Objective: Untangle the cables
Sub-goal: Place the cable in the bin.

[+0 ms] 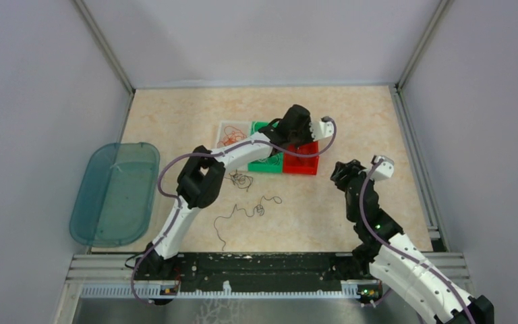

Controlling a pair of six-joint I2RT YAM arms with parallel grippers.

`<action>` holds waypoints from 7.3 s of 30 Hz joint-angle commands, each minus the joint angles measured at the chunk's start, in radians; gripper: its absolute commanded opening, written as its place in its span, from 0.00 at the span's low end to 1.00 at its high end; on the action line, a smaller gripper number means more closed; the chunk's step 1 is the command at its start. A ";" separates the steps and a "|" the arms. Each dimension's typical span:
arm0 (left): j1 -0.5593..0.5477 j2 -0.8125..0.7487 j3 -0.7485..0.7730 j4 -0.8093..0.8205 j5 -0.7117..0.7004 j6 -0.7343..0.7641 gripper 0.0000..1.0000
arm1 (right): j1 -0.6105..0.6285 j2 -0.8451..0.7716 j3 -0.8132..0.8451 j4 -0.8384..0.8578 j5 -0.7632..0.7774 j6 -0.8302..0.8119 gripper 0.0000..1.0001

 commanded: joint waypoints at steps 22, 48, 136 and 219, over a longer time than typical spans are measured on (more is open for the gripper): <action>0.051 -0.068 0.289 -0.397 0.290 -0.097 0.82 | -0.026 0.203 0.096 0.295 -0.429 -0.216 0.64; 0.435 -0.441 0.062 -0.424 0.469 -0.268 1.00 | -0.135 0.818 0.463 0.221 -0.617 -0.379 0.57; 0.756 -0.793 -0.367 -0.264 0.697 -0.333 0.98 | -0.105 1.147 0.921 -0.022 -0.428 -0.548 0.44; 0.837 -0.800 -0.381 -0.242 0.734 -0.356 0.99 | -0.089 1.231 0.876 0.011 -0.452 -0.426 0.00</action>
